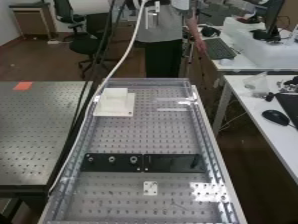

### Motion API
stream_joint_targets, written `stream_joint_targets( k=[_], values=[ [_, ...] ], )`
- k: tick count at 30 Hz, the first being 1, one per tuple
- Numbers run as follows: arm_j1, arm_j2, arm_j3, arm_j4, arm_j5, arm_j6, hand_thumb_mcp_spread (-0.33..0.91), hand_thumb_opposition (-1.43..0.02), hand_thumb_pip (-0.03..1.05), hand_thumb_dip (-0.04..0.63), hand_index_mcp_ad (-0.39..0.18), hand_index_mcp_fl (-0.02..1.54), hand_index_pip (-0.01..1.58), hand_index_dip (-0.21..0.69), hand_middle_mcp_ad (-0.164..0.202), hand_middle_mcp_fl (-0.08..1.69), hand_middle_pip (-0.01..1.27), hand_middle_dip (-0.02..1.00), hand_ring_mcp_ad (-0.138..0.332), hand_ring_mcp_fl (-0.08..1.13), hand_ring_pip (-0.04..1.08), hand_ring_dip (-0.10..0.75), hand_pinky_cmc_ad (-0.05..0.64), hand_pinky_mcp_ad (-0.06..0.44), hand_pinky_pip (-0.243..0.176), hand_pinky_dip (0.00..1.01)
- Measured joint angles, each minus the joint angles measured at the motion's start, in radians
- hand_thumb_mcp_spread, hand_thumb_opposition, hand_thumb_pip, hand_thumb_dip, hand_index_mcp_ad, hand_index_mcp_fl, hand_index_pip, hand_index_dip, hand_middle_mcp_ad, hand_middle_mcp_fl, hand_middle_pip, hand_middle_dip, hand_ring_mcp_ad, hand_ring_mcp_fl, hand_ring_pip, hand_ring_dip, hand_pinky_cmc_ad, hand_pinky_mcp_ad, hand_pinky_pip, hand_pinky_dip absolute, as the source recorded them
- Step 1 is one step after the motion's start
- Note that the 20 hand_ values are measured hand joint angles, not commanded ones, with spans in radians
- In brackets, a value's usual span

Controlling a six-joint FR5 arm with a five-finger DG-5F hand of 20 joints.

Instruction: Grab the chopstick and place it in the clear container

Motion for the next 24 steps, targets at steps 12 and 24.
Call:
stream_joint_targets(
  k=[12,24],
  values=[
    [0.001,0.004,-0.005,0.003,-0.001,-0.01,0.1,-0.69,0.42,-0.009,-0.136,0.1,0.09,0.099,0.087,0.12,0.14,0.19,0.12,0.0,0.11,0.098,0.377,0.328,-0.079,0.18],
    [-0.001,0.008,-0.007,-0.007,-0.022,-0.012,0.1,-0.69,0.42,-0.007,-0.136,0.11,0.09,0.099,0.087,0.12,0.14,0.19,0.127,0.0,0.11,0.098,0.375,0.33,-0.079,0.18]
  ],
)
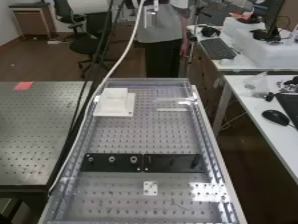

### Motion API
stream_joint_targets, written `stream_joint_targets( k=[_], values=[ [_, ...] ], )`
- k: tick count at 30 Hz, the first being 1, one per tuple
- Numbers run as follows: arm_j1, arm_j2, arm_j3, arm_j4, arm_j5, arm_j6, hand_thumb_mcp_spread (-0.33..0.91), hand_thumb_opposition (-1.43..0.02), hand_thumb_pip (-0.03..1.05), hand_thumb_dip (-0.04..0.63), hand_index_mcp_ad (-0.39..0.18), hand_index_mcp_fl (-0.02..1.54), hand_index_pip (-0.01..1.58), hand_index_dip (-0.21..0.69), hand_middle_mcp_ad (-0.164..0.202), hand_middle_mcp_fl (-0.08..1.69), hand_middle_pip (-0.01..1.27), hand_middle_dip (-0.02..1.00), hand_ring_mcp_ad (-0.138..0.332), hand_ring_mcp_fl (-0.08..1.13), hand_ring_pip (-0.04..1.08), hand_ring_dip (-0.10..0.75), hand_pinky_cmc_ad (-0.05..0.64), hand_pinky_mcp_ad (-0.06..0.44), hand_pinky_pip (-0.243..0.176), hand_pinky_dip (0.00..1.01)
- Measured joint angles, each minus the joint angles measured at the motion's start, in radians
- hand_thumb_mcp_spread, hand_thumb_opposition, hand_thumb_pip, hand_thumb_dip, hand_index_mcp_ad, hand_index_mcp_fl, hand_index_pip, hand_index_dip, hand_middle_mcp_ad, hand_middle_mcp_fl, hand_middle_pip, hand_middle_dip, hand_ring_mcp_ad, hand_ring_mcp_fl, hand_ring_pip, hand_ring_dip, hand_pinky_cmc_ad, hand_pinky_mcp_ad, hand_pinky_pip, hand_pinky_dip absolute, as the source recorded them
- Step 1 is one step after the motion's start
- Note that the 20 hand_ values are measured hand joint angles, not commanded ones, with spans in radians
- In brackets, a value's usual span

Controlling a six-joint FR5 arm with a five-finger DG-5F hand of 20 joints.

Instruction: Grab the chopstick and place it in the clear container

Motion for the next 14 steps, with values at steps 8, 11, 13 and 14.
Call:
stream_joint_targets(
  k=[8,11,13,14],
  values=[
    [-0.003,0.001,-0.008,0.008,-0.029,0.004,0.1,-0.69,0.42,-0.007,-0.122,0.1,0.09,0.099,0.087,0.12,0.14,0.19,0.131,0.0,0.11,0.098,0.375,0.33,-0.079,0.18],
    [-0.003,0.004,-0.015,0.012,-0.034,0.006,0.1,-0.69,0.42,-0.007,-0.113,0.11,0.09,0.099,0.087,0.12,0.14,0.19,0.131,0.0,0.11,0.098,0.375,0.33,-0.079,0.18],
    [-0.003,0.005,-0.018,0.013,-0.027,0.006,0.1,-0.69,0.42,-0.01,-0.122,0.11,0.09,0.099,0.084,0.12,0.14,0.19,0.127,0.0,0.11,0.098,0.375,0.328,-0.079,0.18],
    [-0.002,0.006,-0.018,0.014,-0.021,0.006,0.1,-0.69,0.42,-0.007,-0.12,0.11,0.09,0.099,0.087,0.12,0.14,0.19,0.131,0.0,0.11,0.098,0.375,0.33,-0.079,0.18]
  ],
)
